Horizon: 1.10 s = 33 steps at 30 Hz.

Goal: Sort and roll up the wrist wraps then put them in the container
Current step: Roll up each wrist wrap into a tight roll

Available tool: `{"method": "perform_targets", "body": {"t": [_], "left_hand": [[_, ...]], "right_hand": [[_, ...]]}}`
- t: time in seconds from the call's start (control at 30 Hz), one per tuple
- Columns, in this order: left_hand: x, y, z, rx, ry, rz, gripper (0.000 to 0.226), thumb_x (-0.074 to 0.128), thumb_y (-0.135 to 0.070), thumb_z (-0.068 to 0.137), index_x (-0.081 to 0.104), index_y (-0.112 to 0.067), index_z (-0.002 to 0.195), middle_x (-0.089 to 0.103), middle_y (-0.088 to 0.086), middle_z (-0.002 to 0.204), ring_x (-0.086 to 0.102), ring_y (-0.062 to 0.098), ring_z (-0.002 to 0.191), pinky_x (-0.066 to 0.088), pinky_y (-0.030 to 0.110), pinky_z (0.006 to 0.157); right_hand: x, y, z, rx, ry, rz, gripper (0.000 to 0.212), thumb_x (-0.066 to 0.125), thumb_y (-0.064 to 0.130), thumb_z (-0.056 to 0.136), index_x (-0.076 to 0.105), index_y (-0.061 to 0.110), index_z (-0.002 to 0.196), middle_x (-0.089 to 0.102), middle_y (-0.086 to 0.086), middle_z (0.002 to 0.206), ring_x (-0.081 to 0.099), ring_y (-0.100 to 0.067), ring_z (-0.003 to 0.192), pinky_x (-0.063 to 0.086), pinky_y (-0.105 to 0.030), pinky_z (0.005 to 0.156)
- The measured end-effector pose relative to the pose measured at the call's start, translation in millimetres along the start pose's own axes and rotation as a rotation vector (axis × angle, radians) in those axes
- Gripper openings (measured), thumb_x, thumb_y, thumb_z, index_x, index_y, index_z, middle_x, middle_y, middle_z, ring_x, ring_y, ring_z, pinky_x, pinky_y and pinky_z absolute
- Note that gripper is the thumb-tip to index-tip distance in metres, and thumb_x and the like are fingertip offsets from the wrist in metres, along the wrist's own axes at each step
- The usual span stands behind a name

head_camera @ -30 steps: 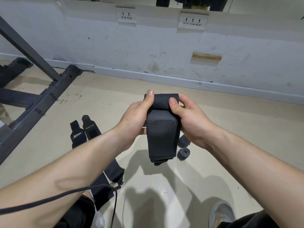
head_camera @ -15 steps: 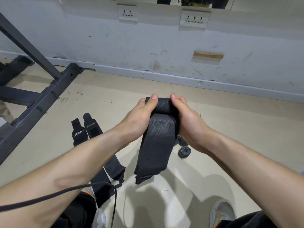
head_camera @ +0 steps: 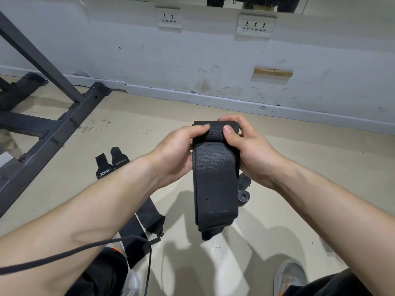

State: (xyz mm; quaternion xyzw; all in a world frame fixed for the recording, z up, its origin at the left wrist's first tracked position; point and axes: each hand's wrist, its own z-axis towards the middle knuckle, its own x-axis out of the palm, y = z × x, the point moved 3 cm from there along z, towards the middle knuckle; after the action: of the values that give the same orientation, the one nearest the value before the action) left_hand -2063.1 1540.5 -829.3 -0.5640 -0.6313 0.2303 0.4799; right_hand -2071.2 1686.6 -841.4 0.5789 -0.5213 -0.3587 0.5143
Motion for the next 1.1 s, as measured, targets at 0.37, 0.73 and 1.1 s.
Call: {"method": "perform_targets", "body": {"t": [0.37, 0.73, 1.1], "left_hand": [[-8.3, 1.3, 6.6, 0.155, -0.063, 0.045, 0.037, 0.050, -0.027, 0.107, 0.067, 0.003, 0.120, 0.075, 0.020, 0.114, 0.075, 0.027, 0.098, 0.062, 0.034, 0.086], [-6.1, 22.0, 7.3, 0.352, -0.227, 0.190, 0.034, 0.058, -0.030, 0.104, 0.052, -0.004, 0.124, 0.072, 0.014, 0.114, 0.073, 0.026, 0.105, 0.058, 0.044, 0.093], [-7.9, 11.6, 2.0, 0.431, -0.117, 0.409, 0.030, 0.070, -0.004, 0.094, 0.057, -0.022, 0.114, 0.067, 0.000, 0.097, 0.068, 0.014, 0.077, 0.059, 0.033, 0.072]], "right_hand": [[4.9, -7.0, -3.3, 0.145, -0.020, -0.029, 0.042, 0.055, 0.049, 0.101, 0.060, 0.018, 0.129, 0.077, 0.003, 0.112, 0.073, -0.017, 0.106, 0.052, -0.052, 0.103], [19.1, -24.3, -12.5, 0.202, 0.025, 0.100, 0.061, 0.056, 0.067, 0.092, 0.058, 0.023, 0.135, 0.074, -0.004, 0.123, 0.071, -0.022, 0.113, 0.053, -0.041, 0.101], [4.4, -8.4, -7.6, 0.067, -0.047, 0.077, 0.045, 0.043, 0.044, 0.107, 0.070, 0.008, 0.110, 0.078, -0.007, 0.086, 0.075, -0.018, 0.074, 0.061, -0.027, 0.064]]}}
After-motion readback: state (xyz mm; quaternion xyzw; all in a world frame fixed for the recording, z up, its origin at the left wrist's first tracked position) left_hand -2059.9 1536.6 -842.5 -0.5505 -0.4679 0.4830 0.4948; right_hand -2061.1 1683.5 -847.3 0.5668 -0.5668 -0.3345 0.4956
